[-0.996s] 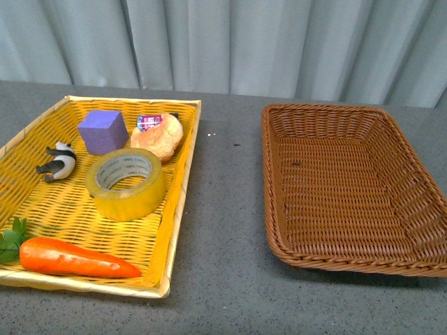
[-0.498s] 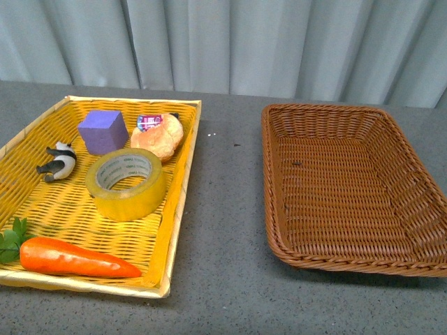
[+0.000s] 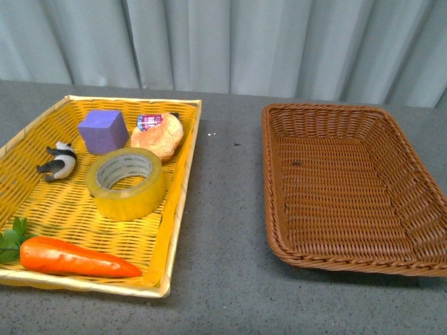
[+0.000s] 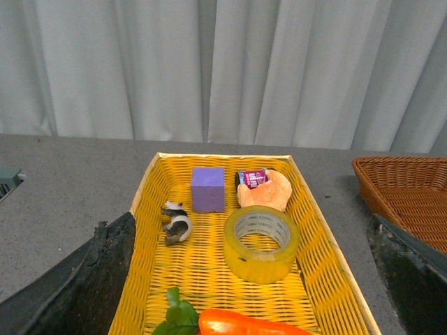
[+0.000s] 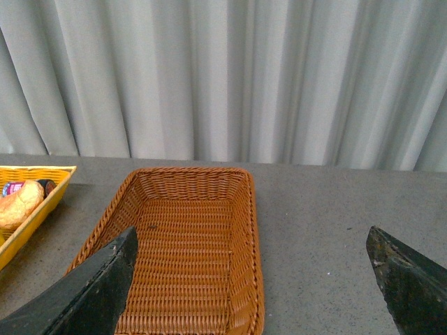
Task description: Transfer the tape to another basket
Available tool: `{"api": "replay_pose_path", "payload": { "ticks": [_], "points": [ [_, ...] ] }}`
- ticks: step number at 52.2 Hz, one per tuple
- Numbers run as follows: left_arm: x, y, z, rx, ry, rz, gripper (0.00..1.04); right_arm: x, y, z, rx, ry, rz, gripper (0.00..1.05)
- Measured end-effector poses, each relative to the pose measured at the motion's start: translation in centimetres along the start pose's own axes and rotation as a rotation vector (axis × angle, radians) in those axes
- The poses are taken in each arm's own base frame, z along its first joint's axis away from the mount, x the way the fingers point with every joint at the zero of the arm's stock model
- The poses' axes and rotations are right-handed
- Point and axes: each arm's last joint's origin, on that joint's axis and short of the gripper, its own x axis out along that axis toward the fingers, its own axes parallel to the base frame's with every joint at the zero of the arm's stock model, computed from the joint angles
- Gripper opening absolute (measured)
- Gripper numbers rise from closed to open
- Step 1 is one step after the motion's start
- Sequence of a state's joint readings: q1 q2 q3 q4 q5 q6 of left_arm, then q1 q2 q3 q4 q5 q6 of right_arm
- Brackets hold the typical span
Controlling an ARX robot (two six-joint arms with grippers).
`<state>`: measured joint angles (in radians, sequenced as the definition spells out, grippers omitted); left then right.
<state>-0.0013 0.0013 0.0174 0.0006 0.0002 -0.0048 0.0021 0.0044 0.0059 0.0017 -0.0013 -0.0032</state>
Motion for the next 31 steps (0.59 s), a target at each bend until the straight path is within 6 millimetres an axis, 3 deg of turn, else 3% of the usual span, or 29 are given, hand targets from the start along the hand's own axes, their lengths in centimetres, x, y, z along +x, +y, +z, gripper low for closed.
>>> {"api": "replay_pose_path", "payload": {
  "ticks": [20,26,31],
  "points": [
    [0.0,0.0,0.0,0.0,0.0,0.001,0.98,0.0,0.0,0.0,0.0,0.0,0.0,0.96],
    [0.8,0.2,-0.3,-0.055,0.197,0.169,0.98,0.0,0.0,0.0,0.0,0.0,0.0,0.96],
    [2.6,0.4,0.0,-0.095,0.258,0.167,0.98,0.0,0.0,0.0,0.0,-0.001,0.0,0.96]
  ]
}}
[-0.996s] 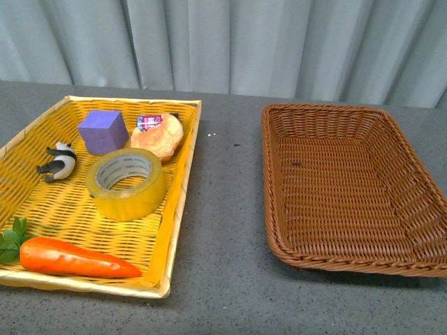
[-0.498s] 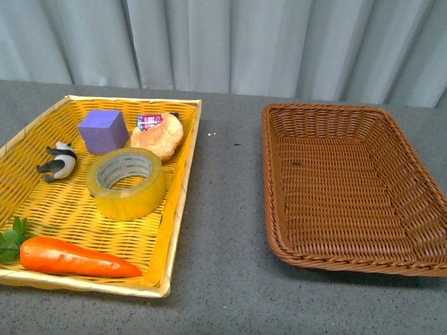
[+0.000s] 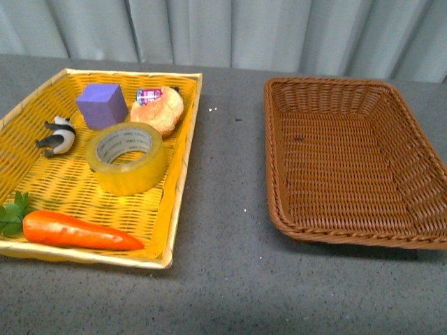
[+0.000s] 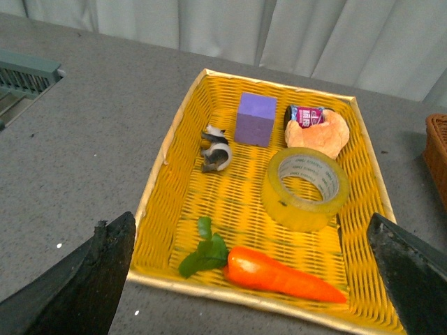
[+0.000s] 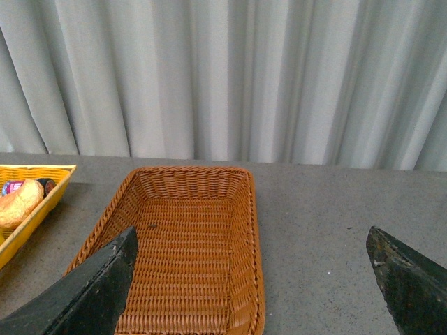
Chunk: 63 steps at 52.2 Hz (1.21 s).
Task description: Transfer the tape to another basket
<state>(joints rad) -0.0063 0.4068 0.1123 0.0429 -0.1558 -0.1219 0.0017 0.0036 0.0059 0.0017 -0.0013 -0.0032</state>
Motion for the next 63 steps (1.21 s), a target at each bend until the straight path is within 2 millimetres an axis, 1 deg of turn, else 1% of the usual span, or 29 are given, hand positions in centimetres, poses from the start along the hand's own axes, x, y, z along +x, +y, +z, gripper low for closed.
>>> {"api": "replay_pose_path", "payload": {
  "ticks": [2,6,8,12,13,15,16,18,19,24,27,30,36,44,50,56,63],
  "points": [
    [0.7,-0.1,0.6,-0.014,0.008,-0.005,0.98,0.0,0.0,0.0,0.0,0.0,0.0,0.96],
    [3.0,-0.5,2.3,-0.033,0.032,-0.027,0.98,0.0,0.0,0.0,0.0,0.0,0.0,0.96],
    [4.1,-0.8,2.9,-0.034,0.047,-0.035,0.98,0.0,0.0,0.0,0.0,0.0,0.0,0.96],
    [7.2,-1.4,3.6,-0.036,0.121,-0.048,0.98,0.0,0.0,0.0,0.0,0.0,0.0,0.96],
    [7.6,-1.4,3.6,-0.036,0.133,-0.046,0.98,0.0,0.0,0.0,0.0,0.0,0.0,0.96],
    [9.2,-1.8,3.4,-0.032,0.188,-0.041,0.98,0.0,0.0,0.0,0.0,0.0,0.0,0.96],
    [9.6,-1.8,3.3,-0.031,0.2,-0.038,0.98,0.0,0.0,0.0,0.0,0.0,0.0,0.96],
    [11.1,-2.1,3.0,-0.029,0.257,-0.029,0.98,0.0,0.0,0.0,0.0,0.0,0.0,0.96],
    [11.5,-2.1,2.9,-0.029,0.27,-0.025,0.98,0.0,0.0,0.0,0.0,0.0,0.0,0.96],
    [14.7,-2.7,2.1,-0.027,0.377,0.004,0.98,0.0,0.0,0.0,0.0,0.0,0.0,0.96],
    [16.0,-2.9,1.8,-0.028,0.412,0.014,0.98,0.0,0.0,0.0,0.0,0.0,0.0,0.96],
    [17.7,-3.3,1.5,-0.023,0.437,0.015,0.98,0.0,0.0,0.0,0.0,0.0,0.0,0.96],
    [20.0,-3.9,1.1,-0.025,0.485,0.019,0.98,0.0,0.0,0.0,0.0,0.0,0.0,0.96],
    [22.5,-4.4,0.5,-0.033,0.53,0.038,0.98,0.0,0.0,0.0,0.0,0.0,0.0,0.96],
    [24.9,-5.0,-0.5,-0.04,0.578,0.066,0.98,0.0,0.0,0.0,0.0,0.0,0.0,0.96],
    [26.0,-5.3,-1.3,-0.029,0.595,0.057,0.98,0.0,0.0,0.0,0.0,0.0,0.0,0.96],
    [26.4,-5.8,-2.4,-0.014,0.632,0.027,0.98,0.0,0.0,0.0,0.0,0.0,0.0,0.96]
  ]
}}
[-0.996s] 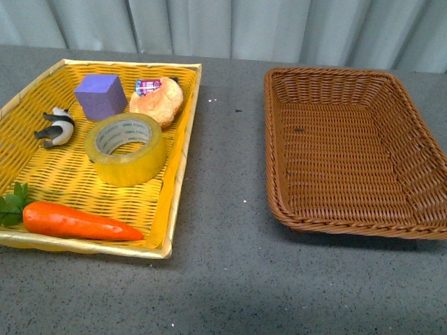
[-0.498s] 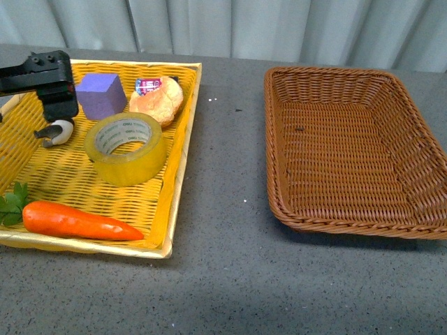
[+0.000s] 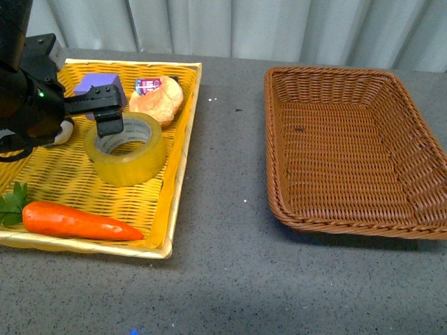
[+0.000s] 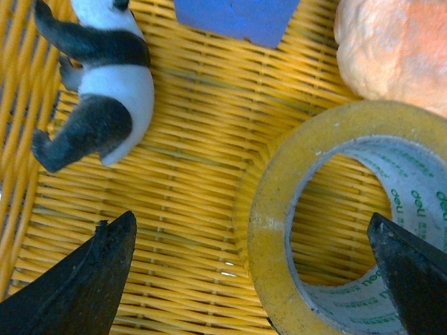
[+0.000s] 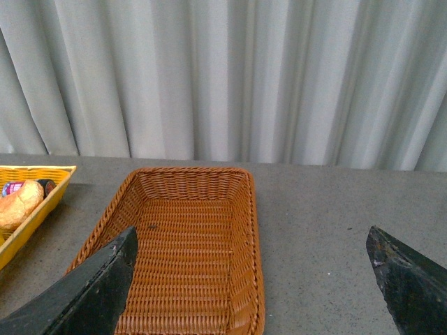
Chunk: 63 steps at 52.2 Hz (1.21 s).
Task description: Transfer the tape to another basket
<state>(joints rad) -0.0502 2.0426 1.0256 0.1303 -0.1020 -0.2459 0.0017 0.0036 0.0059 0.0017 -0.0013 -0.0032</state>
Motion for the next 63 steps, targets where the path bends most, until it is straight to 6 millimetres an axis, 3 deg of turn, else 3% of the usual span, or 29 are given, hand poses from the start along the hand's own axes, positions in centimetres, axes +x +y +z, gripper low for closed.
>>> {"api": "replay_pose_path", "payload": {
  "ticks": [12,23,37,47,57,63],
  "points": [
    [1.4,-0.4,-0.3,-0.008,0.04,0.031,0.98,0.0,0.0,0.0,0.0,0.0,0.0,0.96],
    [1.7,-0.2,0.0,-0.019,0.039,0.028,0.57,0.0,0.0,0.0,0.0,0.0,0.0,0.96],
    [1.7,-0.3,0.0,-0.027,0.053,-0.022,0.18,0.0,0.0,0.0,0.0,0.0,0.0,0.96],
    [0.6,-1.2,0.7,-0.002,0.035,-0.109,0.16,0.0,0.0,0.0,0.0,0.0,0.0,0.96],
    [-3.7,-3.3,3.4,0.279,-0.065,-0.28,0.16,0.0,0.0,0.0,0.0,0.0,0.0,0.96],
    [-5.4,-5.8,4.9,0.468,-0.122,-0.336,0.16,0.0,0.0,0.0,0.0,0.0,0.0,0.96]
  ]
}}
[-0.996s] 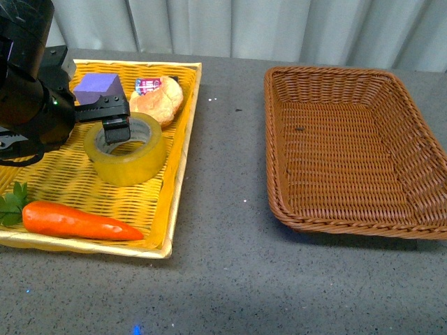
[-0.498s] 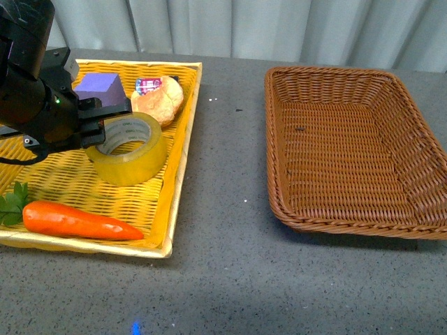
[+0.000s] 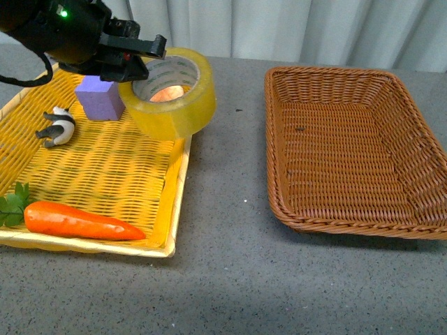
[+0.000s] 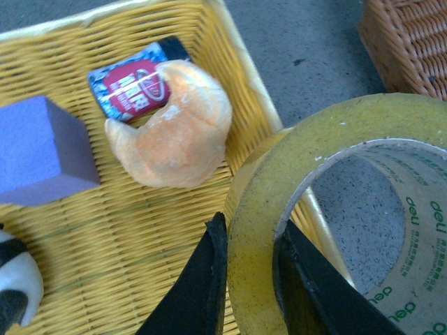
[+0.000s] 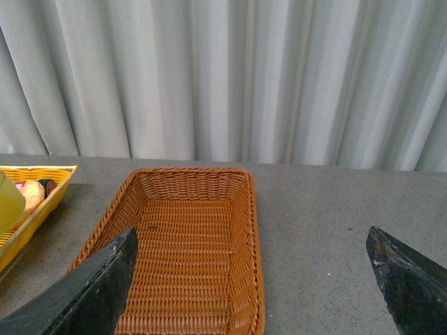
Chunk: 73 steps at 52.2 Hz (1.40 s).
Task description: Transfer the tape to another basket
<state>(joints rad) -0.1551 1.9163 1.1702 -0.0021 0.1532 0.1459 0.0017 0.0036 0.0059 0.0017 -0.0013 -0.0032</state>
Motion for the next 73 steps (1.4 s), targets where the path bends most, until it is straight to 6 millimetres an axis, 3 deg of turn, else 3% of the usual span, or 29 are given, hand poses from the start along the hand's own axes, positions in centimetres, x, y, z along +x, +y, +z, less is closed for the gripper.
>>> {"api": "replay_pose_path", "payload": {
  "ticks": [20,27,41,43,46,49,59,64,73],
  "points": [
    [0.7,-7.2,4.2,0.295,-0.05,-0.145,0.16,0.0,0.0,0.0,0.0,0.0,0.0,0.96],
    [1.2,-9.6,4.4,0.37,-0.03,-0.203,0.16,0.0,0.0,0.0,0.0,0.0,0.0,0.96],
    [1.3,-9.7,4.3,0.375,-0.035,-0.229,0.16,0.0,0.0,0.0,0.0,0.002,-0.002,0.95],
    [1.3,-9.7,4.3,0.376,-0.035,-0.229,0.16,0.0,0.0,-0.1,-0.015,0.076,-0.036,0.91],
    [1.3,-9.7,4.3,0.377,-0.035,-0.23,0.16,0.4,0.0,0.0,-0.028,0.211,-0.046,0.97],
    [1.3,-9.7,4.3,0.378,-0.035,-0.23,0.16,0.8,0.1,0.2,-0.031,0.243,-0.03,0.97],
    [1.3,-9.7,4.3,0.379,-0.036,-0.232,0.16,4.4,0.1,3.1,0.003,0.261,0.07,0.96],
    [1.3,-9.7,4.3,0.379,-0.036,-0.232,0.16,8.3,0.4,4.2,0.018,0.323,0.136,0.96],
    [1.3,-9.7,4.3,0.378,-0.036,-0.23,0.16,14.5,2.0,3.8,-0.026,0.484,0.251,0.96]
  ]
}}
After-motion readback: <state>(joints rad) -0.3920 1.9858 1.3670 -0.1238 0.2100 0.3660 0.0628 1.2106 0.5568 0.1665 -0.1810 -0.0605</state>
